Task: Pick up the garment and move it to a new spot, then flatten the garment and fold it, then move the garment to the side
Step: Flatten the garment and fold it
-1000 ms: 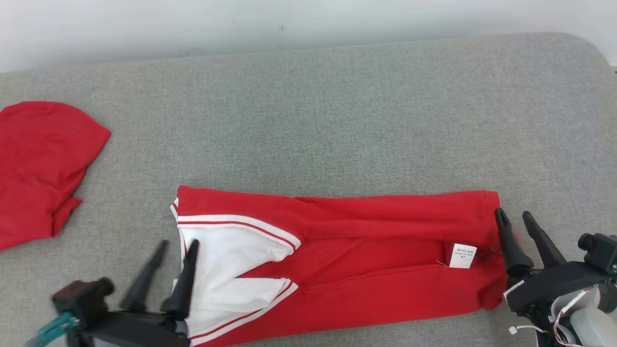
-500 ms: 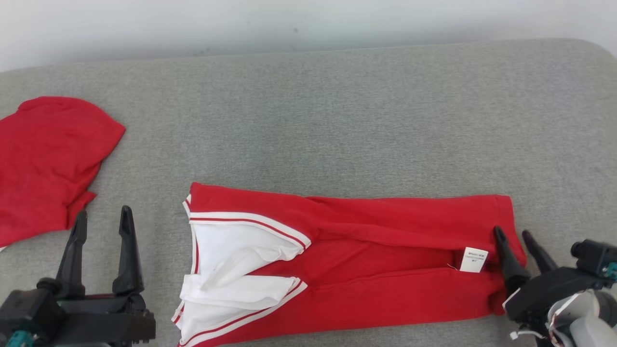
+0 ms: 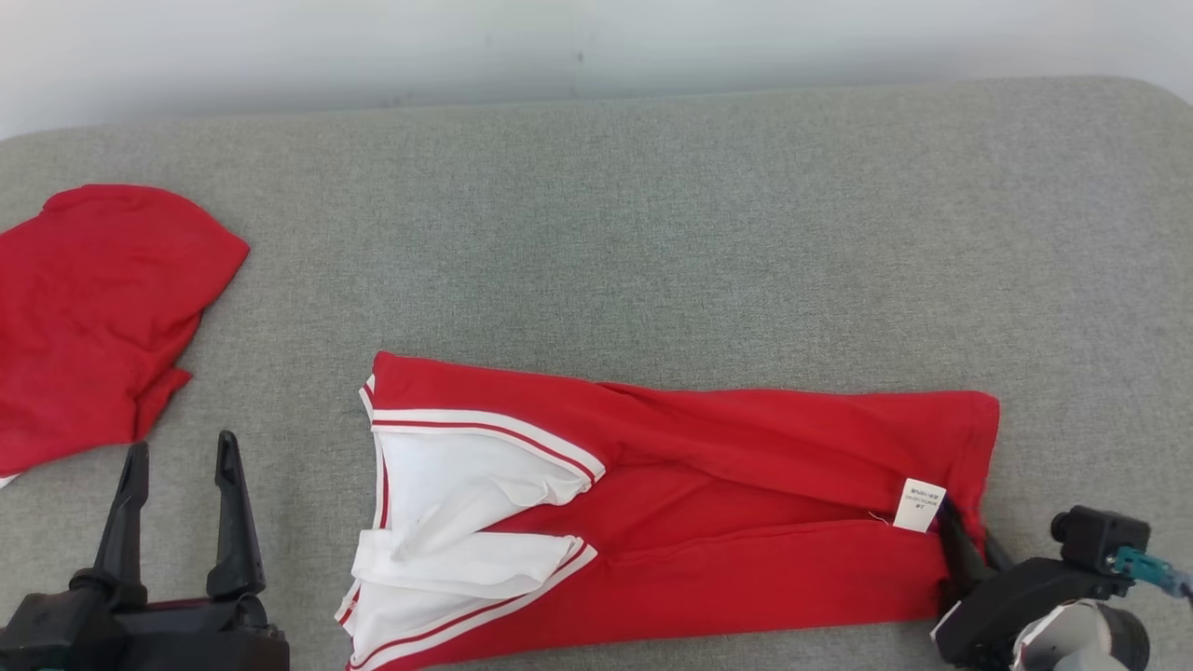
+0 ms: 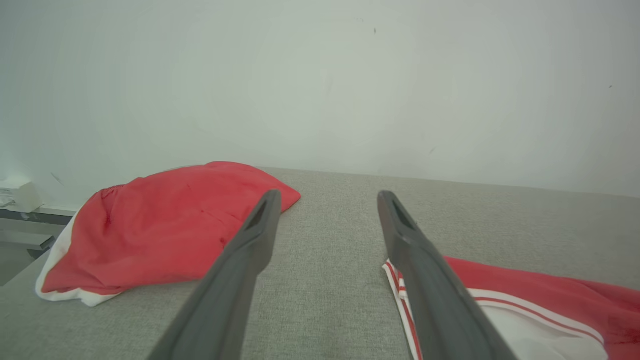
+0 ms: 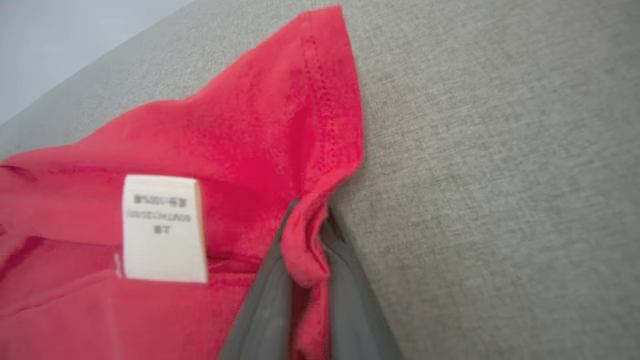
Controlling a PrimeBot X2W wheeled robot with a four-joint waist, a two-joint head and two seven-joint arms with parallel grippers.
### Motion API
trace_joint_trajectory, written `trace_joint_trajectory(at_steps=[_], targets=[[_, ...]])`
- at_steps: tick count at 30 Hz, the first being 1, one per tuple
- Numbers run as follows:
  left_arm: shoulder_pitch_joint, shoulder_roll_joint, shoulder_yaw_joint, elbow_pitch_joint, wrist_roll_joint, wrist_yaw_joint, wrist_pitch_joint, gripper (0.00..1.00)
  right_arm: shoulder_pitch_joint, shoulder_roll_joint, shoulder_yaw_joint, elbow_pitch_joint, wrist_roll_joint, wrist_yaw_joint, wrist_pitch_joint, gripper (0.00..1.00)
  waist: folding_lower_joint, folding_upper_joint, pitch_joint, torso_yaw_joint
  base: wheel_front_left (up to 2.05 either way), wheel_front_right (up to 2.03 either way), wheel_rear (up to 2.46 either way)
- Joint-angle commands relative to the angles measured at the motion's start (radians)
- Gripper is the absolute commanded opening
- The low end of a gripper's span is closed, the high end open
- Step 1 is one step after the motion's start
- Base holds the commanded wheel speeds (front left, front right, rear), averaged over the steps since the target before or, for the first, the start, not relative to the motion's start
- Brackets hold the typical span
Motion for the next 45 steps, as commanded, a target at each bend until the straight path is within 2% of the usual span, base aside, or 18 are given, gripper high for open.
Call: trace_joint_trajectory(at_steps=[1,4,12,17,21,28,39,45], targets=[[0.017,-0.007,0.013,0.004,0.015,-0.008,-0.001,1.0,0.016,0.021,0.022,0.026,0.01,0.003,0.001,0.0,0.0,0.0,-0.009,-0.005,0.0,0.0,0.0],[0.017,-0.015,0.028,0.005,0.03,-0.013,-0.001,1.0,-0.008,-0.003,0.017,0.042,0.013,0.0,-0.018,0.0,0.0,0.0,-0.022,-0.012,0.0,0.0,0.0],[0.032,-0.025,0.036,0.02,0.057,-0.024,-0.001,1.0,-0.106,-0.136,-0.086,0.133,0.01,0.0,-0.062,0.0,0.0,0.0,-0.057,-0.022,0.0,0.0,0.0],[0.044,-0.026,0.042,0.026,0.068,-0.027,-0.001,1.0,-0.143,-0.193,-0.118,0.174,-0.002,0.0,-0.061,0.0,0.0,0.0,-0.081,-0.024,0.0,0.0,0.0],[0.061,-0.027,0.052,0.027,0.072,-0.029,-0.001,1.0,-0.161,-0.203,-0.123,0.185,-0.011,0.0,-0.048,0.0,0.0,0.0,-0.102,-0.028,0.0,0.0,0.0],[0.083,-0.029,0.056,0.025,0.073,-0.021,-0.001,1.0,-0.141,-0.126,-0.055,0.075,-0.016,0.0,-0.04,0.0,0.0,0.0,-0.128,-0.034,0.0,0.0,0.0],[0.082,-0.03,0.027,0.039,0.053,-0.006,-0.001,1.0,-0.045,0.043,0.098,-0.213,-0.001,0.001,0.043,0.0,0.0,0.0,-0.139,-0.011,0.0,0.0,0.0],[0.073,-0.03,-0.003,0.042,0.037,0.007,-0.001,1.0,-0.011,0.129,0.19,-0.264,-0.037,0.001,0.072,0.0,0.0,0.0,-0.137,0.015,0.0,0.0,0.0]])
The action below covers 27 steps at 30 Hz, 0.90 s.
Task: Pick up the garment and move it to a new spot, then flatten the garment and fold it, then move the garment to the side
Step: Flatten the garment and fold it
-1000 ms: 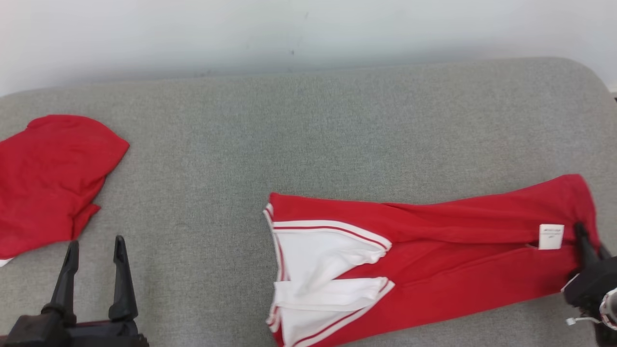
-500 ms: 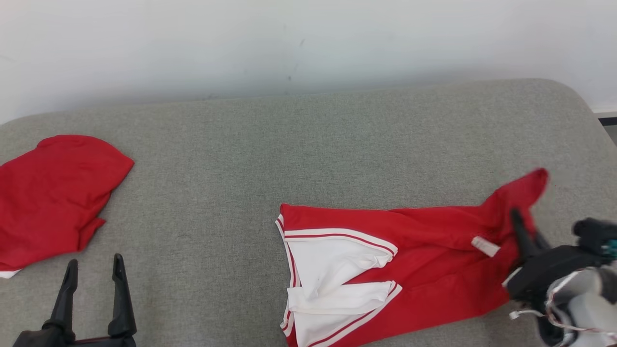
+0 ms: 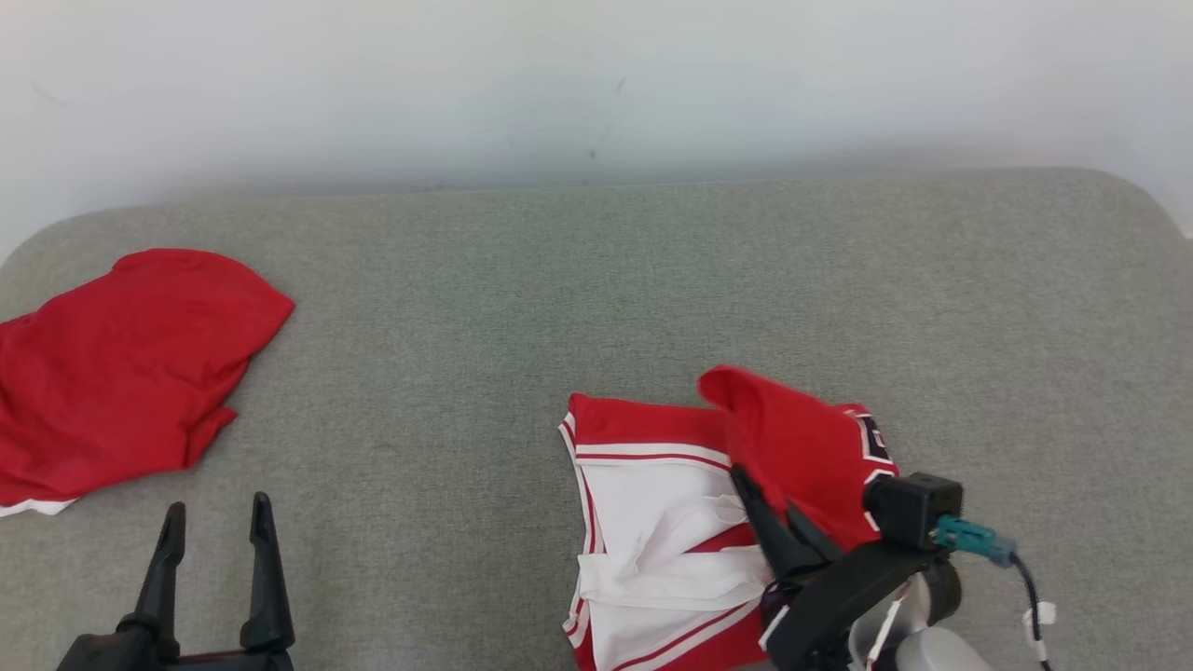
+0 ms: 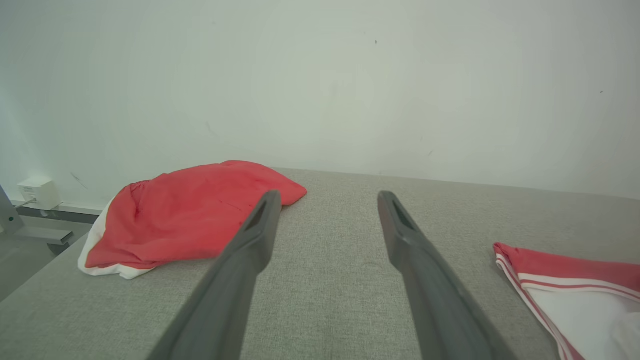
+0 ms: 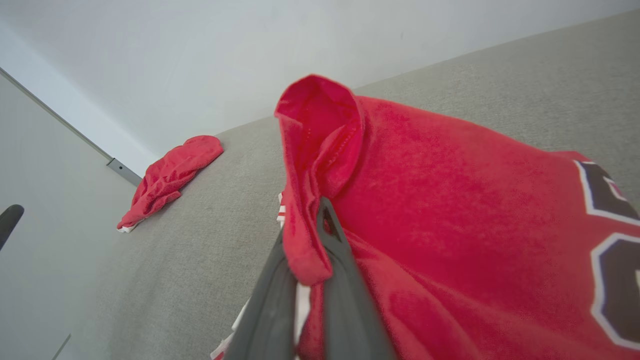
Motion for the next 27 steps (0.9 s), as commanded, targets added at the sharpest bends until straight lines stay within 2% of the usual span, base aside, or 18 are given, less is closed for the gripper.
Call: trace_joint_trajectory(at_steps=[1,5,11,20,21,22,23,27], targets=[[-0.006,0.0,-0.008,0.003,-0.008,0.005,-0.001,1.0,0.009,0.015,0.01,0.003,-0.012,-0.002,0.0,0.0,0.0,0.0,0.004,0.014,0.0,0.0,0.0],[-0.013,0.0,-0.021,0.005,-0.016,0.01,-0.001,1.0,-0.005,0.063,0.044,0.031,-0.021,-0.002,-0.013,0.0,0.0,0.0,0.012,0.034,0.0,0.0,0.0],[-0.028,0.0,-0.024,0.013,-0.02,0.01,-0.001,1.0,-0.048,0.097,0.094,0.094,-0.017,-0.002,-0.047,0.0,0.0,0.0,0.029,0.053,0.0,0.0,0.0],[-0.045,0.0,-0.033,0.034,-0.025,0.006,-0.001,1.0,-0.102,0.102,0.191,0.182,0.057,-0.002,-0.127,0.0,0.0,0.0,0.034,0.056,0.0,0.0,0.0],[-0.045,0.0,-0.034,0.036,-0.023,0.006,-0.001,1.0,-0.11,0.102,0.203,0.196,0.062,-0.002,-0.14,0.58,0.0,0.0,0.033,0.054,0.0,0.0,0.0],[-0.046,0.0,-0.033,0.038,-0.025,0.006,-0.001,1.0,-0.115,0.102,0.218,0.206,0.071,-0.002,-0.152,1.0,0.0,0.0,0.032,0.051,0.0,0.0,0.0],[-0.047,0.0,-0.033,0.039,-0.027,0.005,-0.001,1.0,-0.136,0.103,0.247,0.21,0.082,-0.002,-0.179,1.0,0.0,0.0,0.03,0.044,0.0,0.0,0.0],[-0.039,0.0,-0.025,0.041,-0.027,0.007,-0.001,1.0,-0.165,0.093,0.247,0.228,0.049,-0.002,-0.228,1.0,0.0,0.0,0.023,0.024,0.0,0.0,0.0]])
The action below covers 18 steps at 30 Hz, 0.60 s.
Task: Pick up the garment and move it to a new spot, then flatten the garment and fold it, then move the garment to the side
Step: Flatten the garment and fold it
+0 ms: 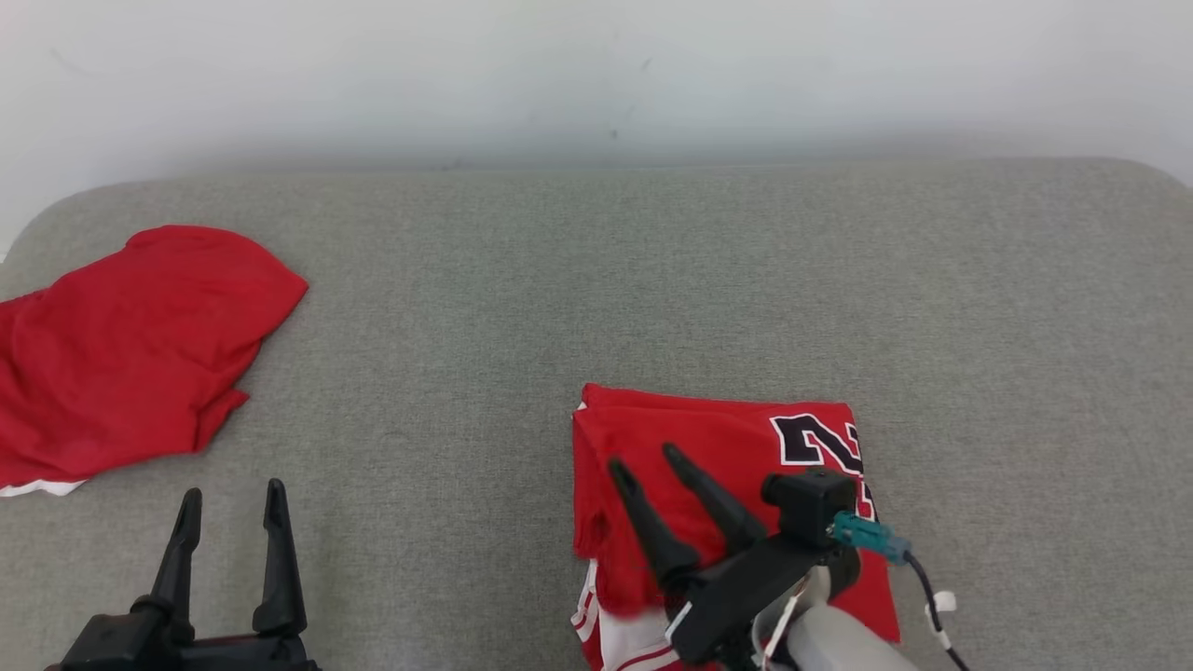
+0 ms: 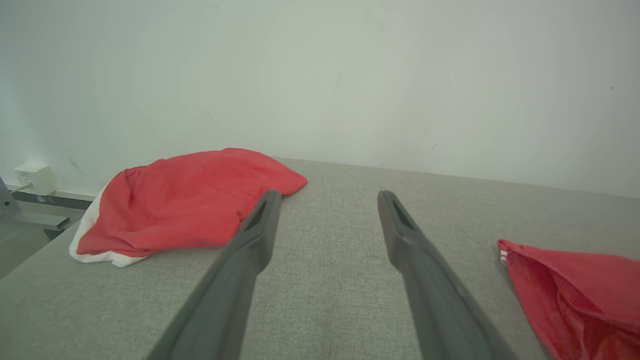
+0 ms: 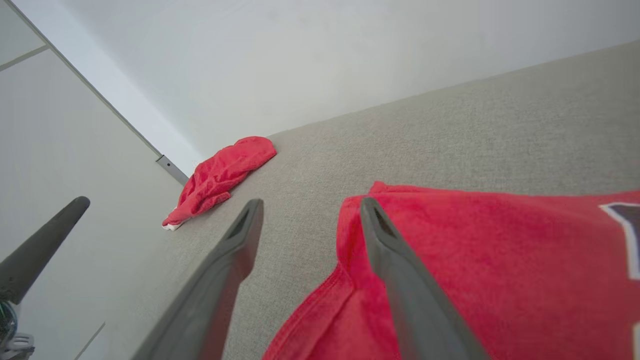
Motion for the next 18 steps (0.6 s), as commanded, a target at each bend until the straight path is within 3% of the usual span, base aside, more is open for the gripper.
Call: trace_joint_trajectory(at_steps=[1,12,18], targets=[[0.004,0.001,0.006,0.001,-0.005,0.001,-0.001,1.0,-0.006,-0.014,-0.007,-0.003,-0.009,-0.002,-0.011,1.0,0.0,0.0,-0.007,-0.012,0.0,0.0,0.0],[0.025,0.0,0.035,-0.013,0.016,-0.004,-0.001,1.0,0.072,-0.163,-0.212,-0.162,-0.149,-0.002,-0.049,1.0,0.0,0.0,-0.041,-0.061,0.0,0.0,0.0],[0.046,0.0,0.046,-0.025,0.03,-0.005,-0.001,1.0,0.209,-0.161,-0.367,-0.292,-0.274,-0.002,-0.048,1.0,0.0,0.0,-0.065,-0.073,0.0,0.0,0.0]])
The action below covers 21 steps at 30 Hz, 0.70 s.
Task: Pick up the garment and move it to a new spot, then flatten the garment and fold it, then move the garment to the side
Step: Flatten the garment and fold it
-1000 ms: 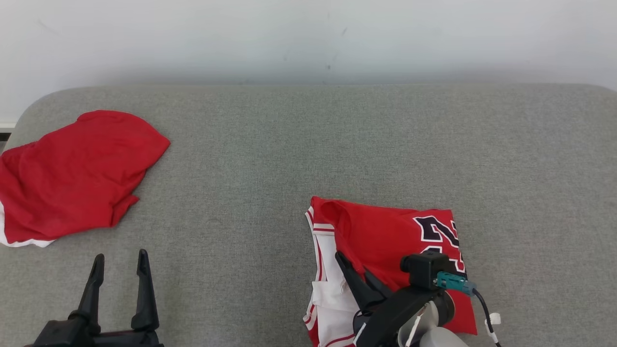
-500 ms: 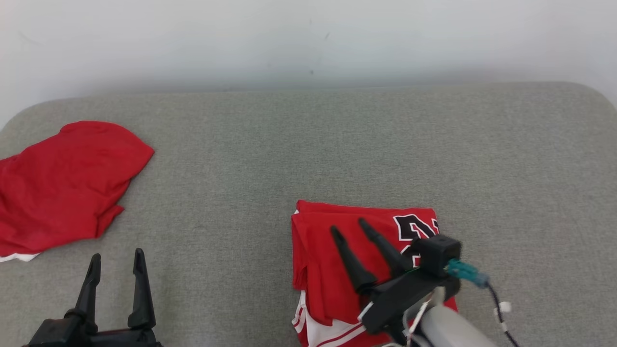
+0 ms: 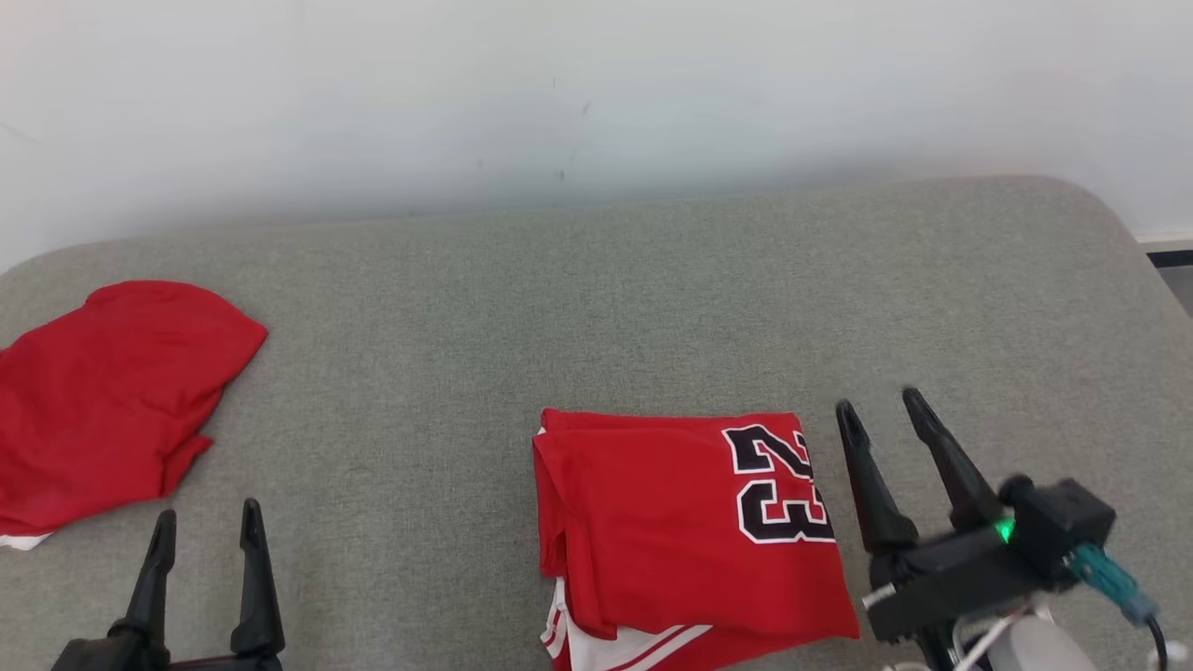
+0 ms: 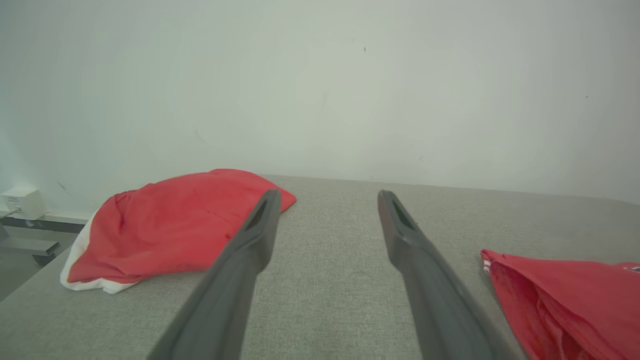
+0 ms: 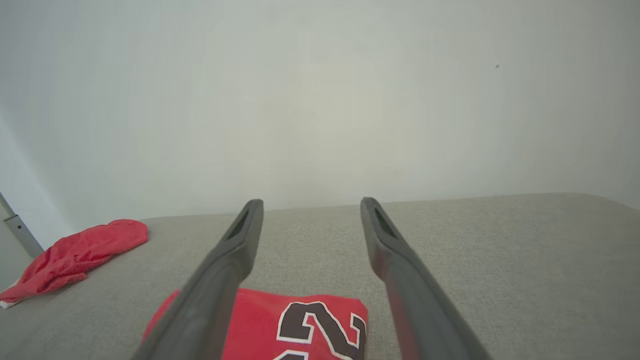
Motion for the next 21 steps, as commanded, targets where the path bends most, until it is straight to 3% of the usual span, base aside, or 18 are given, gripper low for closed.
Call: trace_joint_trajectory(at_steps=[1,10,21], targets=[[0.018,0.0,0.006,-0.008,0.011,0.002,-0.001,1.0,0.058,0.013,-0.036,-0.021,-0.03,-0.002,-0.001,1.0,0.0,0.0,-0.015,-0.006,0.0,0.0,0.0],[0.081,0.0,0.013,-0.015,0.038,-0.003,-0.001,1.0,0.223,0.054,-0.12,-0.095,-0.106,-0.002,-0.001,1.0,0.0,0.0,-0.047,-0.01,0.0,0.0,0.0],[0.133,0.013,-0.003,-0.02,0.056,-0.019,-0.001,1.0,0.27,0.065,-0.156,-0.096,-0.123,-0.002,-0.001,1.0,0.0,0.0,-0.057,0.012,0.0,0.0,0.0]])
